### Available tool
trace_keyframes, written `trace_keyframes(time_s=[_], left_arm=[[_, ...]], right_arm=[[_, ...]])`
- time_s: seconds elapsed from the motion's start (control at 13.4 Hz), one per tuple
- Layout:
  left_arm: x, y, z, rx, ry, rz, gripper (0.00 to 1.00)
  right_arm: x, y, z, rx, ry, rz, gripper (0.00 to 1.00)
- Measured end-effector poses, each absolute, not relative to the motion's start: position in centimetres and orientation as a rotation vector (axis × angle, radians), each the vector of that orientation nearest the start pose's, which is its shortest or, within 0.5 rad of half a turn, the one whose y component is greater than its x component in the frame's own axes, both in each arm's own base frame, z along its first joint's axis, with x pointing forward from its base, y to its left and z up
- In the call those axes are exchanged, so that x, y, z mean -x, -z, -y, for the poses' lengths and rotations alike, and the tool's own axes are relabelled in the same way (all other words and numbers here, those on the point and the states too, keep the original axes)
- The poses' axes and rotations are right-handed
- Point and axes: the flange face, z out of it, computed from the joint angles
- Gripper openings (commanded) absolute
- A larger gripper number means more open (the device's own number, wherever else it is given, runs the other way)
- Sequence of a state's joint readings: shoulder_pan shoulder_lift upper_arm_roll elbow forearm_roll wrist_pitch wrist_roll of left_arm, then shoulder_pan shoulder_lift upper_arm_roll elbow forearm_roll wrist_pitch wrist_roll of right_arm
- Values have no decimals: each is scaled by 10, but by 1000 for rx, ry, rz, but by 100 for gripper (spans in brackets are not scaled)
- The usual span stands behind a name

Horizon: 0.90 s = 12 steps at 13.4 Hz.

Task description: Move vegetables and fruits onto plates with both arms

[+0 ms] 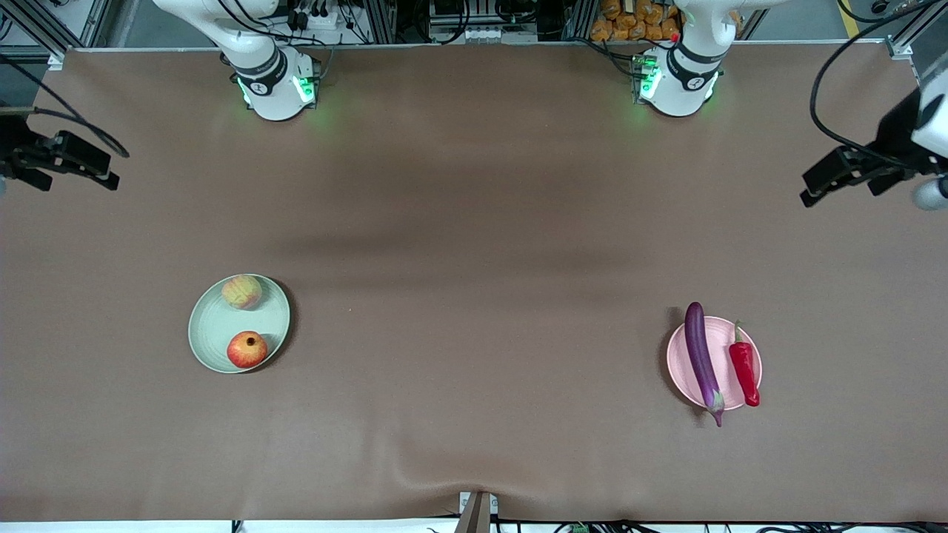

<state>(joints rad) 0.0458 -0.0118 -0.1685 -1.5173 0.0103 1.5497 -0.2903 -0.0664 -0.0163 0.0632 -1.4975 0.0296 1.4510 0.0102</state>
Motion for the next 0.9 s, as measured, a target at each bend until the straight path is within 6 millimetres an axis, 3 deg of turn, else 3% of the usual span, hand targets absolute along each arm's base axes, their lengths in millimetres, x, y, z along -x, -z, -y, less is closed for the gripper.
trace_keyframes(time_s=[0.37,0.9], left_arm=[[-515,-656,66,3136,33,252,100],[-513,-658,47,3155,24,184,100]], right_arm=[[-532,-657,-8,3115,-33,24,100],[-534,-668,-7,3122,15,26,100]])
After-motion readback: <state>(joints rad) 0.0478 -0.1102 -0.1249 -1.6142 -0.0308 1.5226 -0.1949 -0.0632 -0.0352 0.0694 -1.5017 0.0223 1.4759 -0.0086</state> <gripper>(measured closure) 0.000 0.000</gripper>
